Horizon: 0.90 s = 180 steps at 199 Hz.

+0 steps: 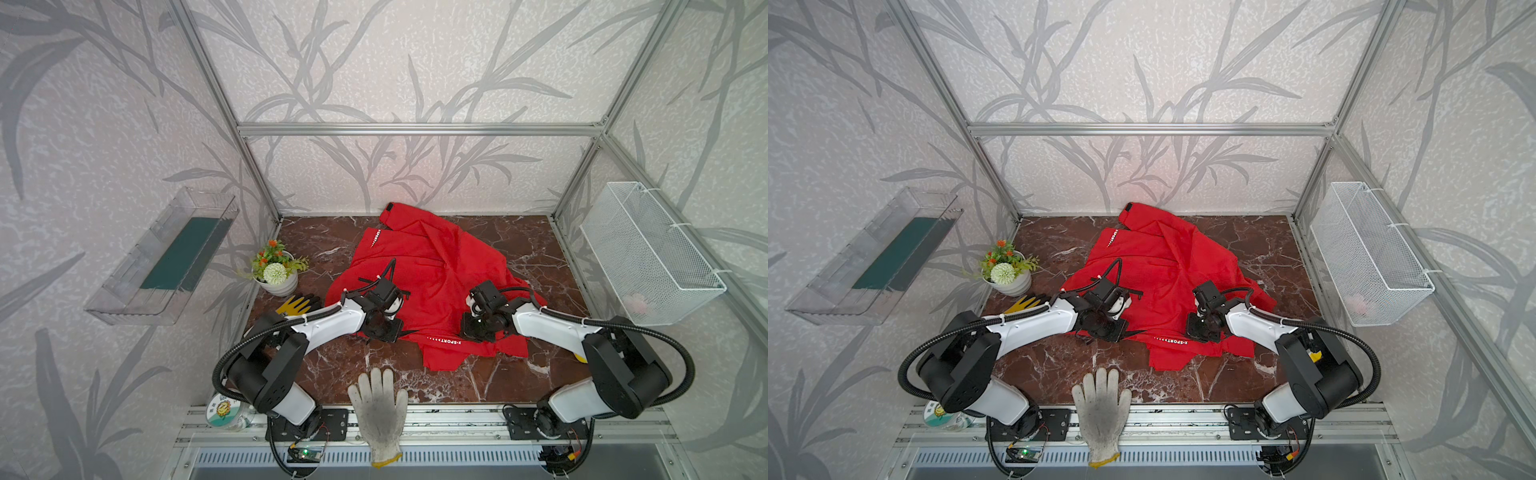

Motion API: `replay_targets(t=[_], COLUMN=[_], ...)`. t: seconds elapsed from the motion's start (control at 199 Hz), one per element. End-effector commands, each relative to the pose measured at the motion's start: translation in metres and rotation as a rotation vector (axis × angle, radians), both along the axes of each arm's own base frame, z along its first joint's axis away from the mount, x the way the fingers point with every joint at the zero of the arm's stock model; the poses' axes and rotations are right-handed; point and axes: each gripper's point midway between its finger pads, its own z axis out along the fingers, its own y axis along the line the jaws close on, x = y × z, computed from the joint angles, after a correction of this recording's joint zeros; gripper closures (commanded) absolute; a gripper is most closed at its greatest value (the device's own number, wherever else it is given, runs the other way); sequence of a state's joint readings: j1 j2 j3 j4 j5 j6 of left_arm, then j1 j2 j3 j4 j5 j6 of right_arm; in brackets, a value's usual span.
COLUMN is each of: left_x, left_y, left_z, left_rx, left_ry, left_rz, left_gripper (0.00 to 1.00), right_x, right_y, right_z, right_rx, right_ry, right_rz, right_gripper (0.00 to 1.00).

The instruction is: Zip up the jacket

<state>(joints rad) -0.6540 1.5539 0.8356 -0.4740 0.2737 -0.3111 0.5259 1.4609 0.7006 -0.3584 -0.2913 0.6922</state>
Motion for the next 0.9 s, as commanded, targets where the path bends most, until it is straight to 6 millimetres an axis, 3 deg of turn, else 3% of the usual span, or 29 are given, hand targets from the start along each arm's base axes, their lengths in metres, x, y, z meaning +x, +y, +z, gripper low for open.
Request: replay_targets(t=[0.0, 0.121, 0.261, 0.392, 0.658, 0.9], left_x=[-0.013, -0.014, -0.013, -0.013, -0.031, -0.044], left_y=[0.006, -0.011, -0.038, -0.062, -0.093, -0.094], left_z=[-0.005, 0.010, 0.030, 0.043, 0.049, 0.033], left_rx=[0.042, -0.010, -0.104, -0.167, -0.207, -0.175], left_ry=[-0.006, -0.073, -0.117, -0.128, -0.111, -0.057], left_rz=[-0.034, -0.075, -0.114, -0.158, -0.258, -0.294], left_gripper=[1.00, 1.00, 1.00, 1.00, 1.00, 1.00], right_x=[-0.018, -0.030, -0.037, -0.035, -0.019, 0.001], right_y=[-0.011, -0.009, -0.017, -0.010, -0.007, 0.006], right_z=[0.018, 0.035, 0.030, 0.034, 0.057, 0.063], right_rx=[-0.012, 0.052, 0.034, 0.072, 0.048, 0.057], right_ry=[0.005, -0.029, -0.028, -0.034, -0.070, -0.065], right_rz=[-0.008, 0.007, -0.003, 0.006, 0.018, 0.016], right_gripper=[1.00, 1.00, 1.00, 1.00, 1.00, 0.99])
